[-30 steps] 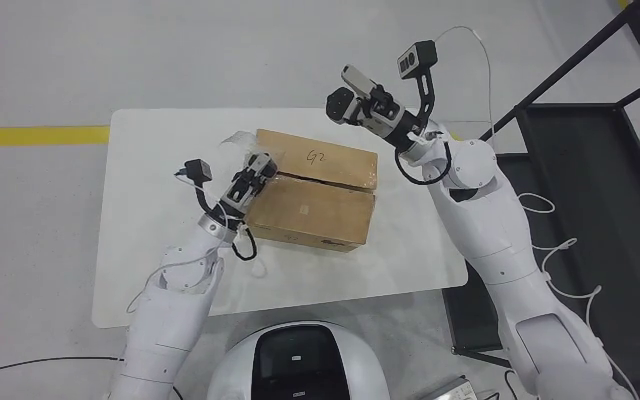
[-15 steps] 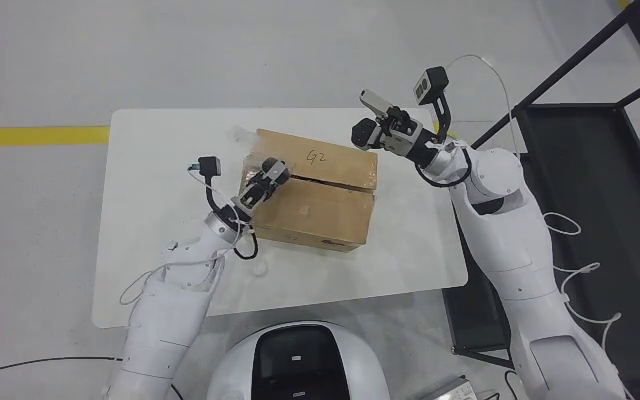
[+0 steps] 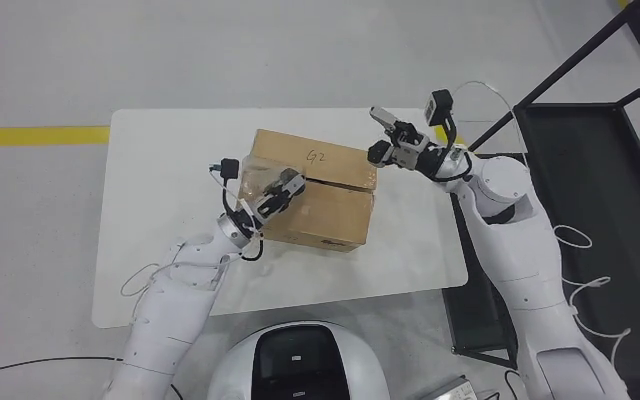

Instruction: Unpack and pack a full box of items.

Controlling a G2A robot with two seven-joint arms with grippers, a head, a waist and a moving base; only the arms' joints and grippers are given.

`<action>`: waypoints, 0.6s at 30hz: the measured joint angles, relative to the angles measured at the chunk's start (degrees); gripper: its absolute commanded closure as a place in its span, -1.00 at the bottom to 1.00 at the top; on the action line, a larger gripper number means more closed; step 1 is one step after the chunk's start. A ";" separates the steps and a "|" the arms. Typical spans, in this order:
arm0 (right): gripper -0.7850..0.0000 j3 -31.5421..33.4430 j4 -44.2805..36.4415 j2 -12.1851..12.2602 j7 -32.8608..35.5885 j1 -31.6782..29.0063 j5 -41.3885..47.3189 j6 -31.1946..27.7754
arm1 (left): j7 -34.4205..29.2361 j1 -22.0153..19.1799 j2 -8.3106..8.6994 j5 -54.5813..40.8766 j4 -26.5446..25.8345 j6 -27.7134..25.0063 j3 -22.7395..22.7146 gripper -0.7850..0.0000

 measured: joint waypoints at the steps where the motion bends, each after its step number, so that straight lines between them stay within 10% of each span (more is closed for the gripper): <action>1: -1.00 0.44 -0.34 -0.06 -0.66 -0.47 1.40 0.51 | 0.04 -0.08 -0.02 0.05 0.21 -0.08 0.26 0.47; 8: -1.00 1.28 -4.31 -0.30 -0.90 -3.99 11.22 5.91 | 0.42 -0.99 -0.18 1.67 1.63 0.45 2.14 0.36; 18: -1.00 0.34 -5.01 1.32 8.84 -5.54 -1.60 4.09 | 0.57 -1.70 -0.18 3.30 1.45 0.05 3.74 0.25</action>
